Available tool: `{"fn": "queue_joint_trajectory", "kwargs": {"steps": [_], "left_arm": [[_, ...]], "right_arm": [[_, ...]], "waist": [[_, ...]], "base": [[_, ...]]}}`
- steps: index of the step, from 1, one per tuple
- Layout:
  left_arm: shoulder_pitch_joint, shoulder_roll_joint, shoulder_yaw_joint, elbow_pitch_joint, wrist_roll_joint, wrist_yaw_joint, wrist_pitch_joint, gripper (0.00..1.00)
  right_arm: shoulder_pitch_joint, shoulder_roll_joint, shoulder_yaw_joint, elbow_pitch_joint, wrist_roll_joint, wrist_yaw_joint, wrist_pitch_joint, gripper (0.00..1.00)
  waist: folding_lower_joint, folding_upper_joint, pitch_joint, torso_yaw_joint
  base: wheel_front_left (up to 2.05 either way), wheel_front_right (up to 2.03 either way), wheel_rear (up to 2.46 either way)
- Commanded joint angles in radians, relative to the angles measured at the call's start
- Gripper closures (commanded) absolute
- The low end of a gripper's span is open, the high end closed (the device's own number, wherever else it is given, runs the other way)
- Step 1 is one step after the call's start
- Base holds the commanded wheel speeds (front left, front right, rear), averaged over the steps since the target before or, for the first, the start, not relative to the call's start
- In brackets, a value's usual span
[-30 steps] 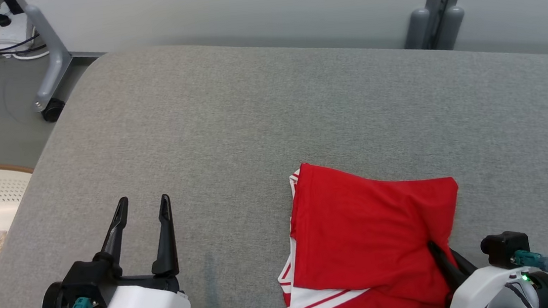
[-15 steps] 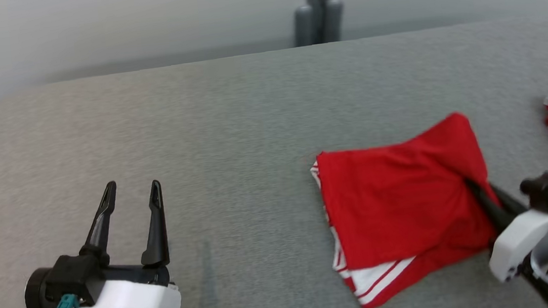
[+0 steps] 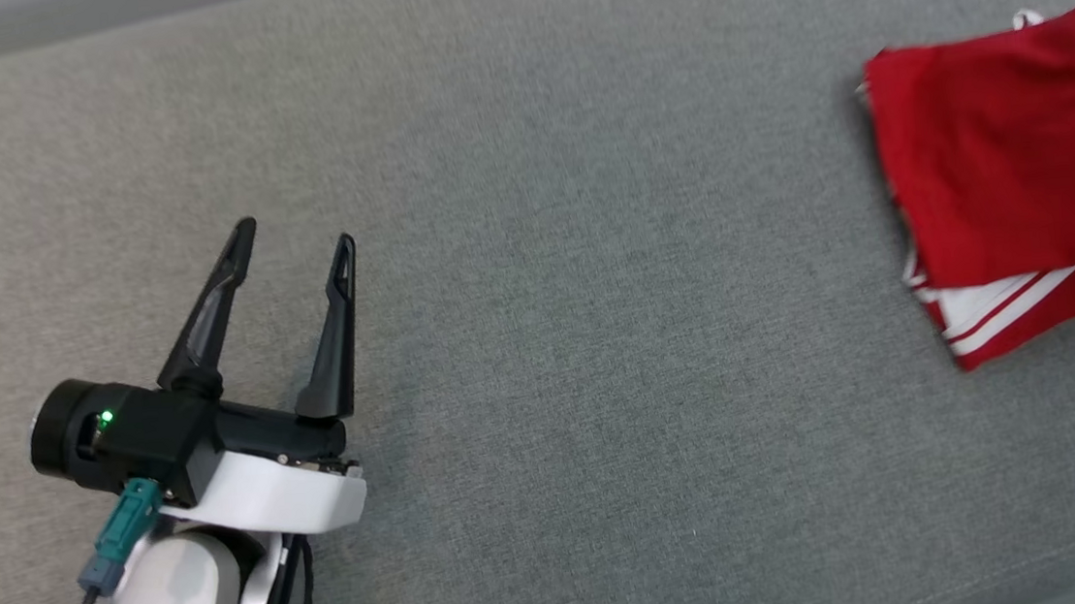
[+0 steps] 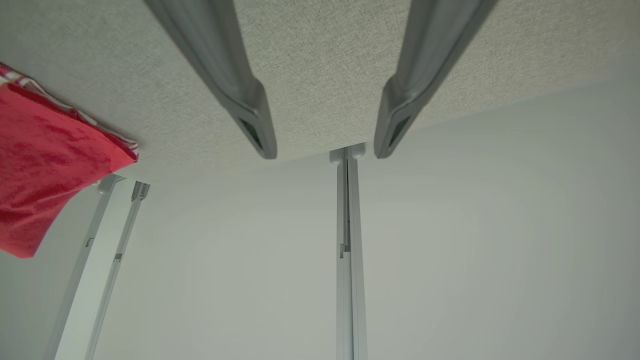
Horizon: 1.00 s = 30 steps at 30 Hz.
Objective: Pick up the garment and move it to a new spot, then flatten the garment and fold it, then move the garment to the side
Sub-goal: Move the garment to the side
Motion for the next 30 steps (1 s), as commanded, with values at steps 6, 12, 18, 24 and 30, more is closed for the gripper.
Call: {"fn": "queue_joint_trajectory", "kwargs": {"steps": [6,12,18,24,30], "left_arm": [[-0.058,0.037,-0.006,-0.029,0.023,-0.015,0.018,0.00],[-0.086,0.049,-0.023,-0.053,0.039,-0.022,0.031,0.00],[-0.097,0.064,-0.024,-0.067,0.046,-0.020,0.042,0.00],[-0.078,0.075,-0.024,-0.068,0.041,-0.014,0.050,0.00],[-0.052,0.073,-0.025,-0.057,0.028,-0.005,0.048,0.00]], "right_arm": [[-0.091,-0.043,-0.124,0.111,0.013,0.000,-0.045,1.00],[-0.152,-0.053,-0.188,0.221,0.015,0.000,-0.087,1.00],[-0.191,-0.020,-0.226,0.295,-0.004,0.000,-0.129,0.56],[-0.179,0.038,-0.267,0.336,-0.032,0.000,-0.156,0.00],[-0.110,0.114,-0.334,0.266,-0.055,0.000,-0.161,0.00]], "waist": [[0.0000,0.0000,0.138,-0.028],[0.0000,0.0000,0.187,-0.023],[0.0000,0.0000,0.213,-0.034],[0.0000,0.0000,0.202,-0.062],[0.0000,0.0000,0.155,-0.080]], "base": [[0.00,0.00,0.00],[0.00,0.00,0.00],[0.00,0.00,0.00],[0.00,0.00,0.00],[0.00,0.00,0.00]]}}
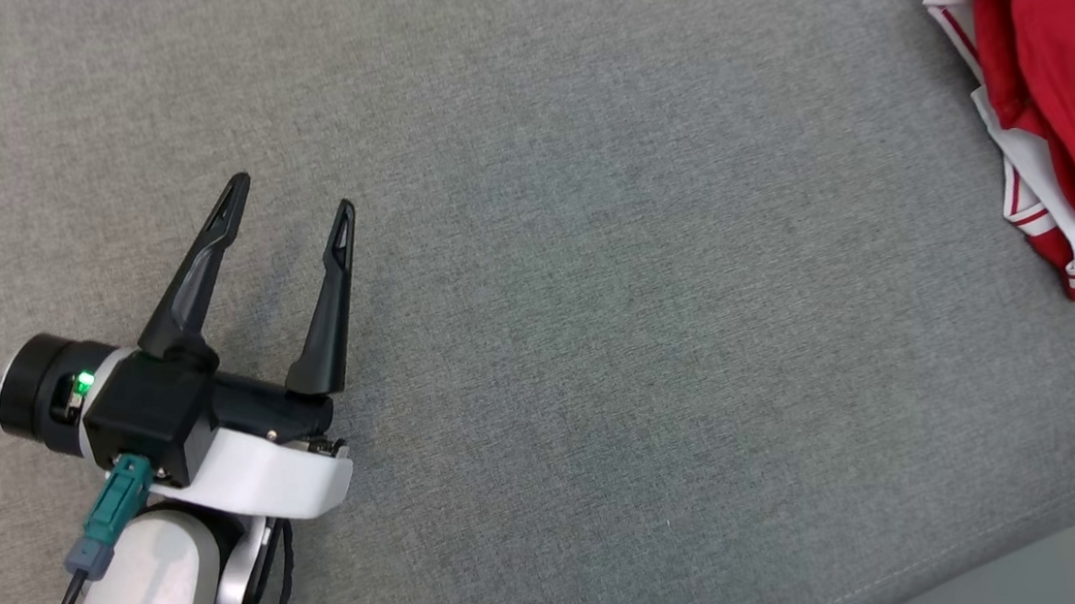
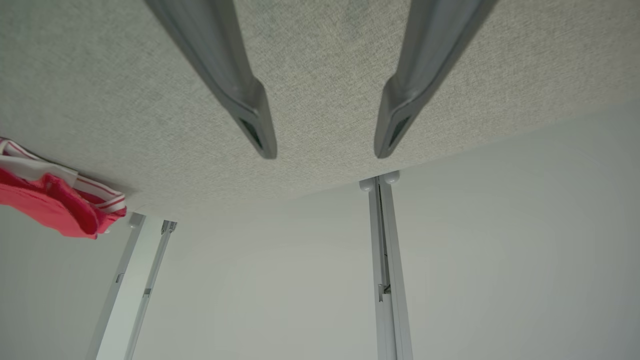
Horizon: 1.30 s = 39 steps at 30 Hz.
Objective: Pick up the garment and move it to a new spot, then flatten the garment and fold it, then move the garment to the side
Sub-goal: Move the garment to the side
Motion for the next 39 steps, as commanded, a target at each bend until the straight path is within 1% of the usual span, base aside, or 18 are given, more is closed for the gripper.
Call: {"fn": "queue_joint_trajectory", "kwargs": {"steps": [1,5,9,14,19,24,29,33,39], "left_arm": [[0.020,0.004,0.004,0.004,-0.006,0.006,-0.008,0.00],[0.051,-0.006,0.017,0.020,-0.029,0.021,-0.019,0.00],[0.092,-0.015,0.031,0.038,-0.052,0.036,-0.038,0.00],[0.140,-0.031,0.047,0.055,-0.079,0.057,-0.052,0.00],[0.185,-0.049,0.073,0.072,-0.110,0.083,-0.076,0.00],[0.228,-0.061,0.109,0.093,-0.140,0.108,-0.098,0.00],[0.282,-0.069,0.143,0.111,-0.160,0.133,-0.115,0.00],[0.313,-0.060,0.153,0.119,-0.169,0.129,-0.119,0.00],[0.362,-0.045,0.141,0.133,-0.172,0.120,-0.106,0.00]], "right_arm": [[0.029,0.027,-0.013,-0.020,-0.007,0.000,-0.006,0.00],[0.101,0.104,-0.054,-0.121,-0.043,0.000,-0.006,0.00],[0.181,0.204,-0.067,-0.231,-0.087,0.000,-0.005,0.00],[0.256,0.295,-0.036,-0.330,-0.127,0.000,-0.005,0.00],[0.302,0.358,0.011,-0.412,-0.158,0.000,0.001,0.00],[0.350,0.398,0.049,-0.493,-0.186,0.000,0.036,0.00],[0.416,0.425,0.081,-0.568,-0.204,0.000,0.072,0.00],[0.456,0.432,0.089,-0.606,-0.209,0.000,0.093,0.00],[0.553,0.438,0.079,-0.674,-0.216,0.000,0.137,0.00]], "waist": [[0.0000,0.0000,-0.023,-0.006],[0.0000,0.0000,-0.079,-0.001],[0.0000,0.0000,-0.140,0.020],[0.0000,0.0000,-0.205,0.066],[0.0000,0.0000,-0.256,0.129],[0.0000,0.0000,-0.306,0.197],[0.0000,0.0000,-0.359,0.240],[0.0000,0.0000,-0.385,0.253],[0.0000,0.0000,-0.443,0.263]], "base": [[0.00,0.00,0.00],[0.00,0.00,0.00],[0.00,0.00,0.00],[0.00,0.00,0.00],[0.00,0.00,0.00],[0.00,0.00,0.00],[0.00,0.00,0.00],[0.00,0.00,0.00],[0.00,0.00,0.00]]}}
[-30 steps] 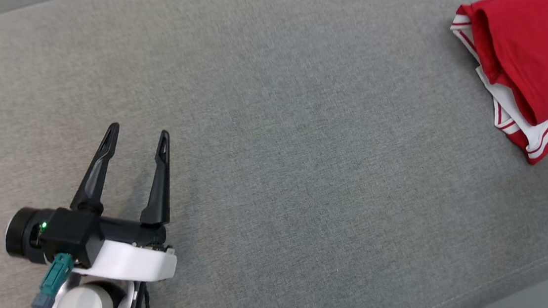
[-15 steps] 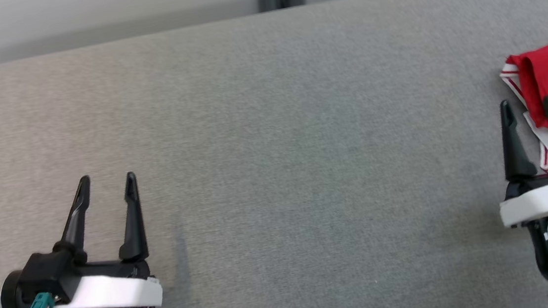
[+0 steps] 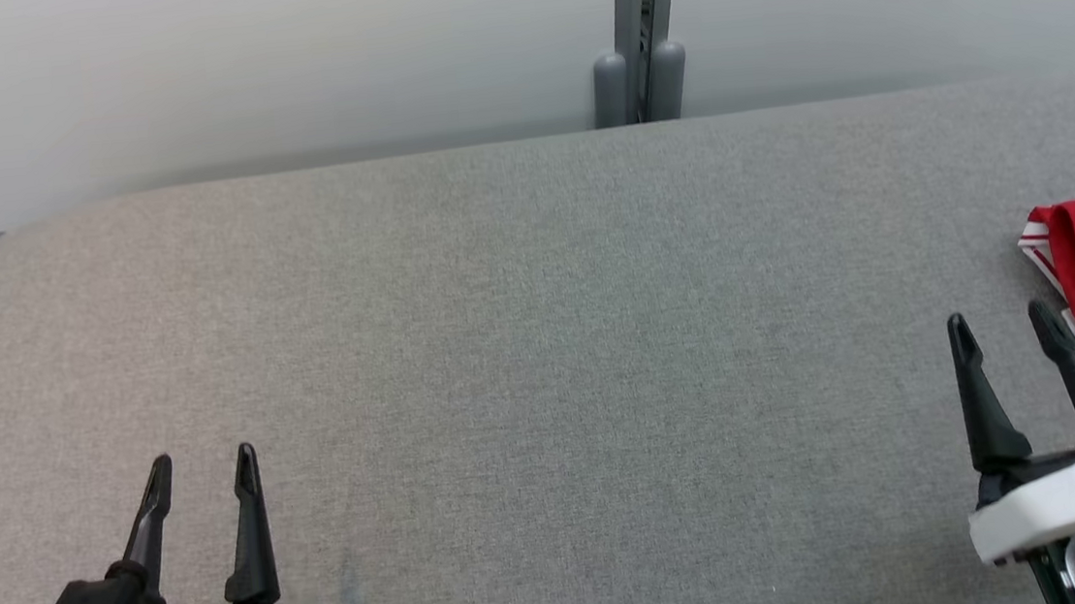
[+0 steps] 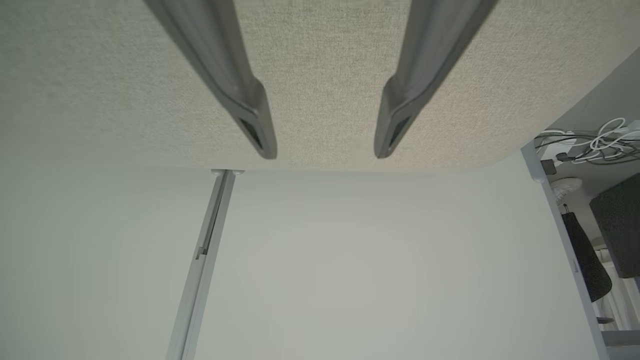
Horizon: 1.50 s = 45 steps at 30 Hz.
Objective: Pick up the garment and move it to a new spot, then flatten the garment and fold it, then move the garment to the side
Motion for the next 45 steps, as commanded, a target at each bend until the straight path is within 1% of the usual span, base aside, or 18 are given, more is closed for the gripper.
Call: {"fn": "queue_joint_trajectory", "kwargs": {"steps": [1,8,15,25,45], "left_arm": [[0.017,0.010,-0.002,0.004,-0.002,-0.004,0.005,0.00],[0.080,0.029,-0.017,-0.004,-0.005,-0.006,0.037,0.00],[0.114,0.037,-0.020,-0.012,-0.009,0.003,0.055,0.00],[0.118,0.049,-0.025,-0.004,-0.014,0.007,0.063,0.00],[0.102,0.056,-0.029,0.020,-0.026,0.010,0.046,0.00]], "right_arm": [[0.030,-0.001,-0.009,-0.017,-0.004,0.000,0.014,0.00],[0.152,0.009,-0.034,-0.085,-0.017,0.000,0.058,0.00],[0.206,0.016,-0.039,-0.139,-0.023,0.000,0.082,0.00],[0.225,0.023,-0.031,-0.167,-0.022,0.000,0.094,0.00],[0.222,0.028,-0.025,-0.167,-0.016,0.000,0.095,0.00]], "waist": [[0.0000,0.0000,-0.029,0.007],[0.0000,0.0000,-0.098,0.003],[0.0000,0.0000,-0.119,-0.003],[0.0000,0.0000,-0.124,0.000],[0.0000,0.0000,-0.123,-0.001]], "base": [[0.00,0.00,0.00],[0.00,0.00,0.00],[0.00,0.00,0.00],[0.00,0.00,0.00],[0.00,0.00,0.00]]}}
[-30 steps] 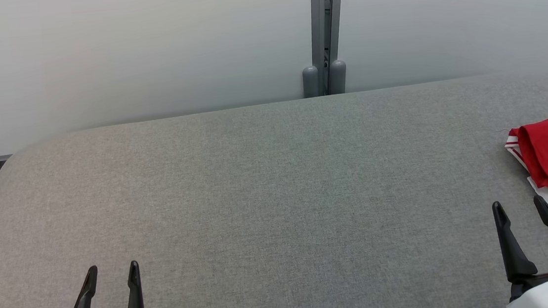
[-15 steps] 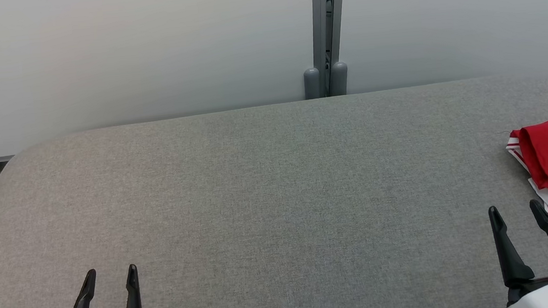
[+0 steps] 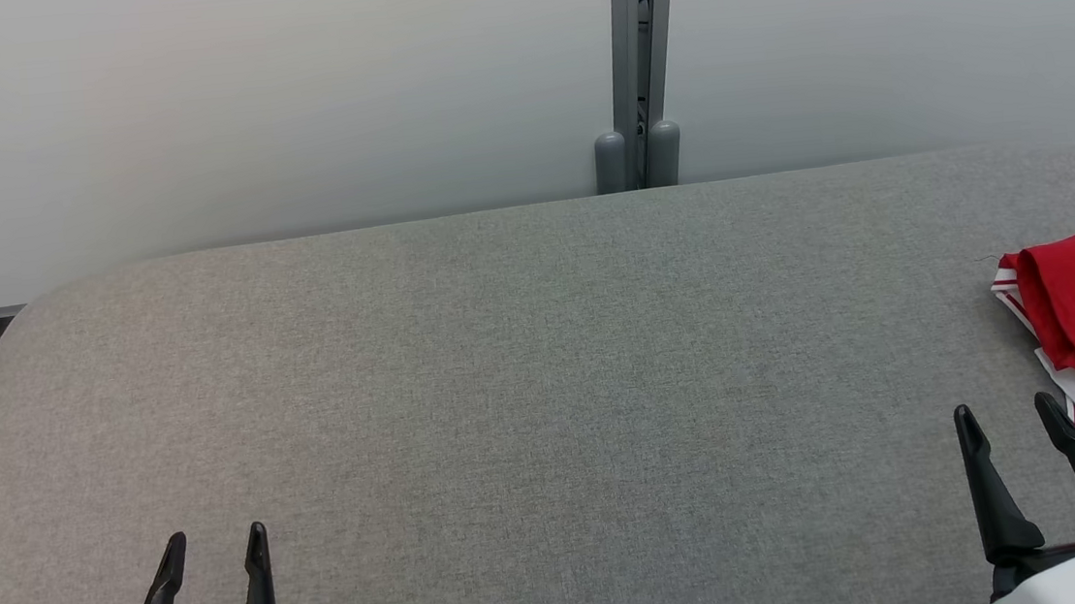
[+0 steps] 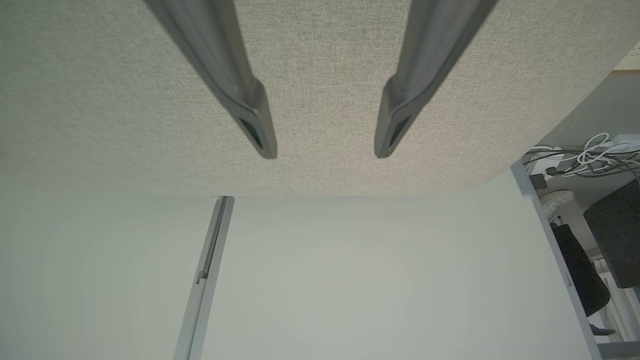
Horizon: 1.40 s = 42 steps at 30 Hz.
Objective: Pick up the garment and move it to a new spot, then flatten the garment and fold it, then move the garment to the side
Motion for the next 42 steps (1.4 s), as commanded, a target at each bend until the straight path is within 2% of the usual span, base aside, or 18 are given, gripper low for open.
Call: {"fn": "queue_joint_trajectory", "kwargs": {"steps": [1,3,4,7,26,42], "left_arm": [[-0.011,0.007,0.001,0.003,-0.006,0.002,-0.004,0.00],[-0.014,0.008,0.000,0.005,-0.006,0.001,-0.006,0.00],[0.000,-0.001,-0.001,0.006,-0.007,-0.001,0.000,1.00],[0.005,-0.018,-0.004,0.027,-0.021,-0.003,0.003,1.00],[-0.066,-0.056,0.055,0.075,-0.331,-0.067,0.069,1.00],[-0.111,-0.083,0.095,0.103,-0.529,-0.109,0.112,1.00]], "right_arm": [[0.001,-0.001,-0.001,-0.006,-0.001,0.000,0.000,0.00],[0.001,-0.001,-0.002,-0.005,-0.001,0.000,0.000,0.00],[0.000,0.001,0.000,0.004,0.001,0.000,0.000,1.00],[0.003,0.007,0.002,0.027,0.017,0.000,0.001,1.00],[-0.060,0.003,-0.005,0.102,0.375,0.000,0.035,1.00],[-0.100,0.001,-0.010,0.150,0.603,0.000,0.057,1.00]], "waist": [[0.0000,0.0000,0.000,0.000],[0.0000,0.0000,0.001,0.000],[0.0000,0.0000,0.001,0.000],[0.0000,0.0000,0.001,0.000],[0.0000,0.0000,0.005,0.000],[0.0000,0.0000,0.009,0.000]], "base": [[0.00,0.00,0.00],[0.00,0.00,0.00],[0.00,0.00,0.00],[0.00,0.00,0.00],[0.00,0.00,0.00],[0.00,0.00,0.00]]}}
